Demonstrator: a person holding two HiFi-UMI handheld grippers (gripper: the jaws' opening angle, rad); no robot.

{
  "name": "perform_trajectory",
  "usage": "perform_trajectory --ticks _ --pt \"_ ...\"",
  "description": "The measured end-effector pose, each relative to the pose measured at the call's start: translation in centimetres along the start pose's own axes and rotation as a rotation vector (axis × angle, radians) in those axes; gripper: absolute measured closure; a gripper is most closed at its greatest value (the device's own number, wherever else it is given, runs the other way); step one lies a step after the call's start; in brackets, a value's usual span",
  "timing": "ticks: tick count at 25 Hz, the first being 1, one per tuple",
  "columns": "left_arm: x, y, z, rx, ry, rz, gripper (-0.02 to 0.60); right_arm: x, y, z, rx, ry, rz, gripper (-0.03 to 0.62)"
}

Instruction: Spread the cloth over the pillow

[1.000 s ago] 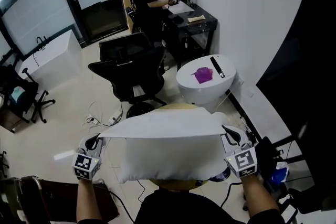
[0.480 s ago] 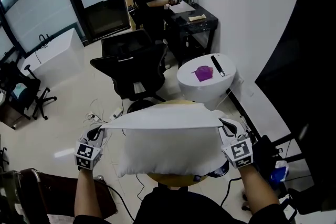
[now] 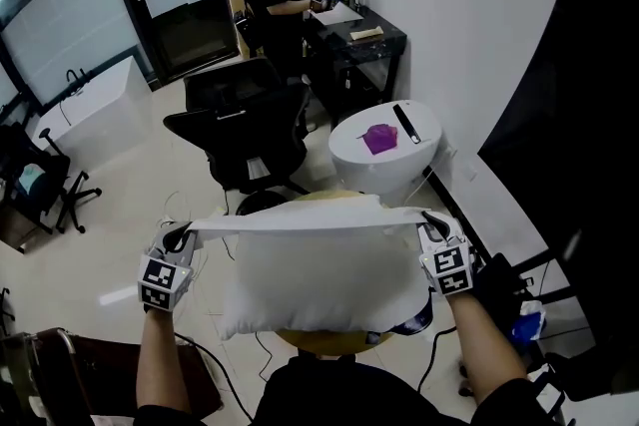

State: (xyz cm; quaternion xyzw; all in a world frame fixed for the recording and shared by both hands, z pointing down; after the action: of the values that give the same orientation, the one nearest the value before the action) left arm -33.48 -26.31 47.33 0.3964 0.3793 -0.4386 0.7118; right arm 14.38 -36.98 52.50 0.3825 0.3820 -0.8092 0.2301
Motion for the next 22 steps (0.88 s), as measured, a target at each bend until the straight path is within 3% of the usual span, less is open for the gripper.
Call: perform_trajectory --ticks 4,9,12,14,18,22 --pt "0.0 -0.1 -0.1 -0.01 0.006 0.001 0.581 -4.0 -0.6 1.2 0.046 -0.055 0.079 0.543" --pt "-0.5 0.5 0.3 -0.03 0.001 0.006 0.581 -6.3 -1.5 2.0 0.024 -0.104 -0.017 0.526" --pt "-1.0 0.6 0.5 -0.038 0.002 -0.018 0.581 -8.1 -0.9 1.8 -0.042 -0.164 -0.063 0.447" --pt "-1.4 1.0 0.7 -0.056 -0.005 -0.017 0.581 -9.7 -1.0 2.1 -0.022 -0.2 -0.039 0.407" --pt "-1.8 1.9 1.5 -0.084 -0.022 0.006 0.581 -12.8 -2.5 2.8 0.067 -0.271 -0.013 0.402" --pt "-1.1 1.9 2.1 -0.085 -0.005 0.013 0.581 -13.6 -3.2 1.3 0.051 -0.273 -0.055 0.38"
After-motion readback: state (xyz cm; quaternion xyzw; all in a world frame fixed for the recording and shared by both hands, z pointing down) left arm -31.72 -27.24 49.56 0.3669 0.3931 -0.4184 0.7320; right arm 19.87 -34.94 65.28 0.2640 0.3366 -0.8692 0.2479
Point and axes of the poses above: the fingertips, and each gripper's own axes: z forward along the fingers, y to its right, x out of its top, the point moved 1 cm from there along -z, backward along the fingers, and after that the axes turned 8 degrees about -z, right-handed, at the moved point
